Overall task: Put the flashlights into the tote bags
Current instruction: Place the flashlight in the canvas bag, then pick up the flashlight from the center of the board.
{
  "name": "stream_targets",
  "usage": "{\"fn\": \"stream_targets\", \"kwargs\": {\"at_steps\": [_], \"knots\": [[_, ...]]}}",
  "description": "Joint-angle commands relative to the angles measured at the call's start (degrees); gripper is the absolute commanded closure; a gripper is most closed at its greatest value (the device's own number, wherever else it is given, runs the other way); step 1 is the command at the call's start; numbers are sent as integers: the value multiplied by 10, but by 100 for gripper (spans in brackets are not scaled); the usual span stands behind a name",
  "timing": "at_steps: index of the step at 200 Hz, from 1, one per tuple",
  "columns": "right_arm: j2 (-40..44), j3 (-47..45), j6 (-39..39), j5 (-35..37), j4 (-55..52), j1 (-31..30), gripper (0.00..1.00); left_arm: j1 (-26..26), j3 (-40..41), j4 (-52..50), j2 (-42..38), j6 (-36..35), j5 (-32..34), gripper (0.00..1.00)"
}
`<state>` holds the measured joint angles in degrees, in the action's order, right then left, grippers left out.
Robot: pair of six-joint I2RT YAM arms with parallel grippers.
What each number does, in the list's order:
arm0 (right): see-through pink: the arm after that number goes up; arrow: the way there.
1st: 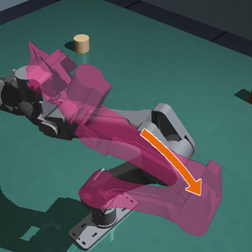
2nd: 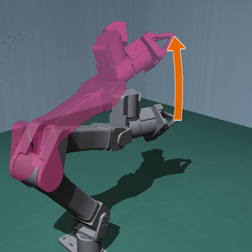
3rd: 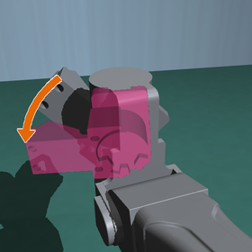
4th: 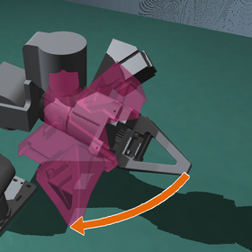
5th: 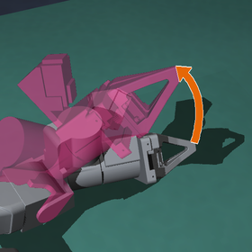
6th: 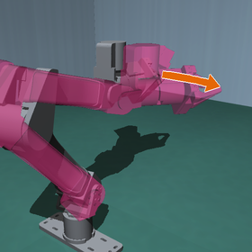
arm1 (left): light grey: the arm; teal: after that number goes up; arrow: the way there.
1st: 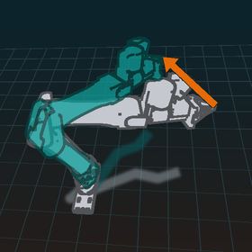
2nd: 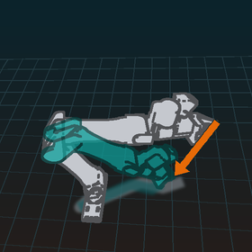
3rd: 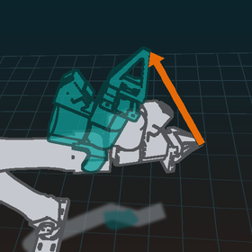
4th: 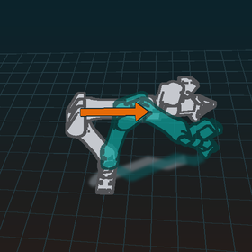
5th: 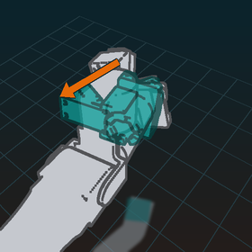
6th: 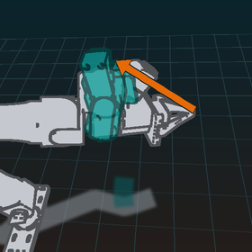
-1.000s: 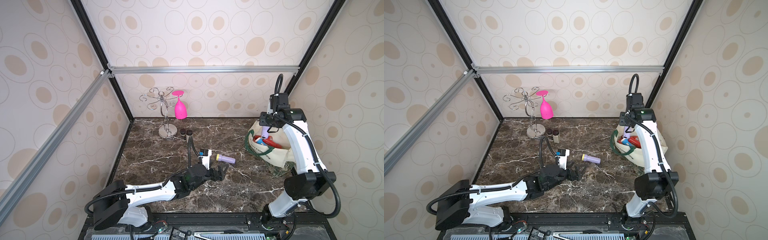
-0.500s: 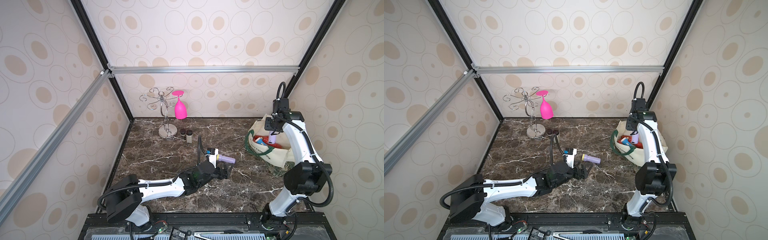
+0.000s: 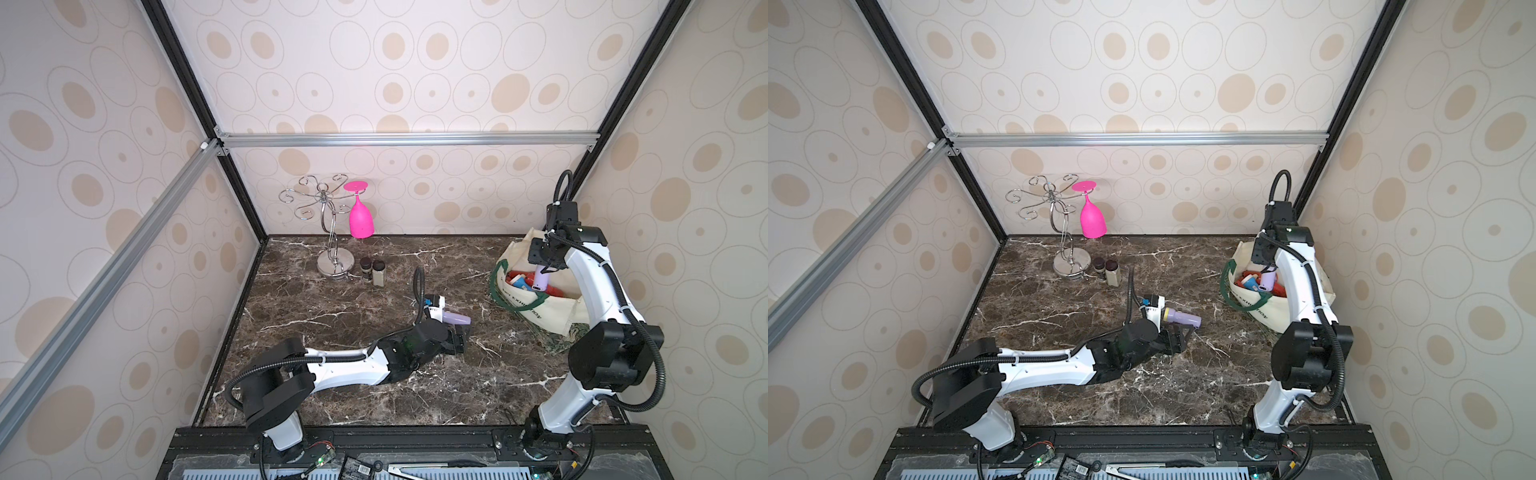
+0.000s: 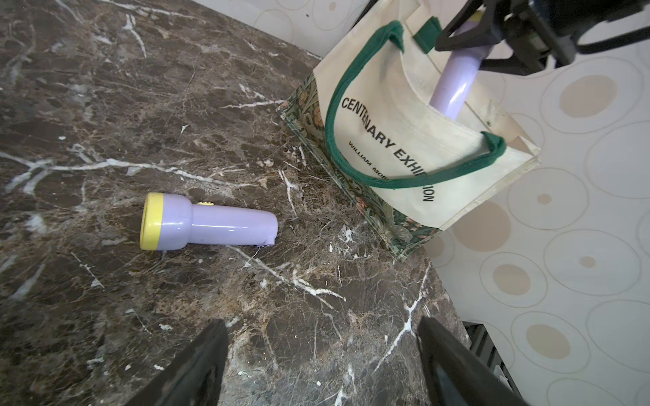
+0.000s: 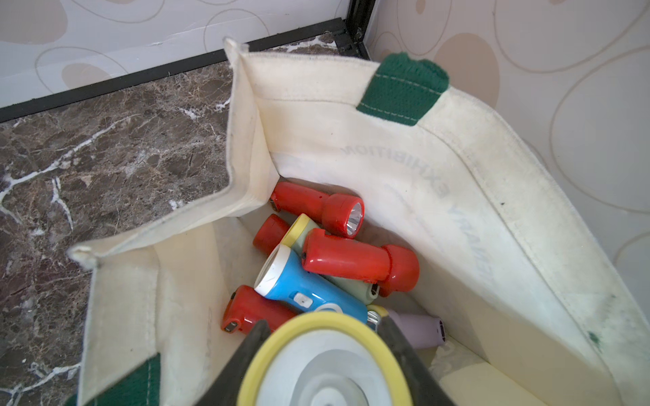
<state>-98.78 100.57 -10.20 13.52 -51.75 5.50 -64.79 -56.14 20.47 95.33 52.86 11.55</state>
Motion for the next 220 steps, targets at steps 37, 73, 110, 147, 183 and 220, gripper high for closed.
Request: {"fn": "stream_targets", "kwargs": {"at_steps": [37,73,110,147,183,220], "knots": [[37,34,-36,-15,3,0,25,-3,-70,-84,55,54,6,21],[52,56,-46,-35,-3,-27,22,2,-91,-105,84,78,-3,21],[75,53,-57,-41,-3,-81,18,13,-120,-120,124,120,-17,17],[89,64,-56,-43,-13,-131,14,23,-159,-141,160,134,-10,11],[118,51,-51,-45,-24,-165,11,36,-195,-176,191,153,9,10],[174,-8,-62,-58,-27,-190,9,50,-218,-201,214,184,31,12]]}}
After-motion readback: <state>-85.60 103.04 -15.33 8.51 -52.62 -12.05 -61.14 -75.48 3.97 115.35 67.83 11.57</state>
